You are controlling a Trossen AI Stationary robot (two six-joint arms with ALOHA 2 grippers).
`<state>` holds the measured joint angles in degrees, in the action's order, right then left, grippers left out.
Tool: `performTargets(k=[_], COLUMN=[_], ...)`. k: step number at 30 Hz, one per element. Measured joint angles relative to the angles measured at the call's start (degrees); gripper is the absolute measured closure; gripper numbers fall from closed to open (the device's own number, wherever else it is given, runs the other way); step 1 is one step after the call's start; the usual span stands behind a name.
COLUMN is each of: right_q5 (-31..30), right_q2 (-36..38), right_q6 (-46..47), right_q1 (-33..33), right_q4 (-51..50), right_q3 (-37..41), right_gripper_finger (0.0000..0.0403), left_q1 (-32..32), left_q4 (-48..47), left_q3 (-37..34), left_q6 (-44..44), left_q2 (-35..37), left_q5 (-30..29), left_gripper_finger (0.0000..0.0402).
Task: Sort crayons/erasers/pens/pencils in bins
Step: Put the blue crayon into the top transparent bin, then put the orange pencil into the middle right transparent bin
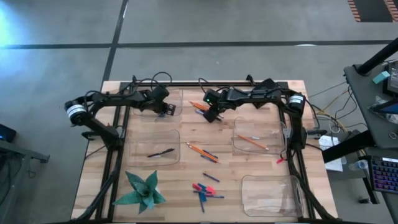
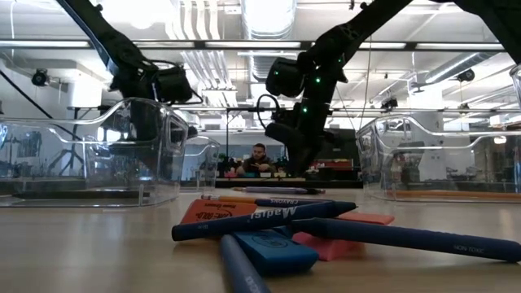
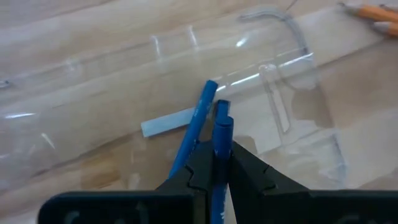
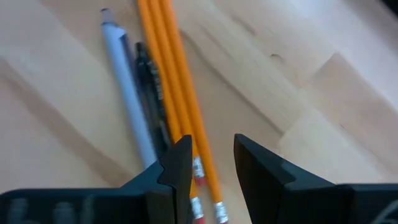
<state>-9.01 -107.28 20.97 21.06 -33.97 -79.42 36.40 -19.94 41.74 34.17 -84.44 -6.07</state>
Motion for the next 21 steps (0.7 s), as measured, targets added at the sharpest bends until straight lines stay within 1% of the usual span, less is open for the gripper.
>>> performTargets(k=[6,9,11,15,17,19,21], right_q5=[0.61,0.6,1.11,4.51,5.0,5.22,6.69], right_q2=[0.0,0.0,0.0,0.0,0.0,0.0,0.0], right_q6=[-0.15,-0.68,-1.16,-1.44,-1.38,-0.96,-0.72], right_q1=[0.15,0.65,1.03,2.04,2.43,2.72,2.95], right_q4=[-0.01,-0.03,-0.02,-0.03,-0.05,-0.33,-0.56], right_q3=[0.02,0.04,0.04,0.1,0.33,0.6,0.87], right_gripper_finger=[0.0282,0.027,0.0262,0.025,0.0247,0.0246,0.0246], left_q1=[0.02,0.02,0.02,0.02,0.02,0.09,0.15], left_q4=[0.03,0.02,-0.13,-0.16,-0.45,-0.28,-0.24], left_q3=[0.0,0.0,-0.04,0.0,0.51,1.36,2.16], left_q6=[-0.02,-0.02,-0.02,-0.06,-0.47,-0.55,-0.57], left_q2=[-0.48,-0.46,-0.46,-0.46,-0.46,-0.45,0.13], left_q5=[0.03,0.03,0.01,-0.02,-0.14,-0.16,-0.02], left_gripper_finger=[0.0385,0.0377,0.0362,0.0324,0.0307,0.0294,0.0285])
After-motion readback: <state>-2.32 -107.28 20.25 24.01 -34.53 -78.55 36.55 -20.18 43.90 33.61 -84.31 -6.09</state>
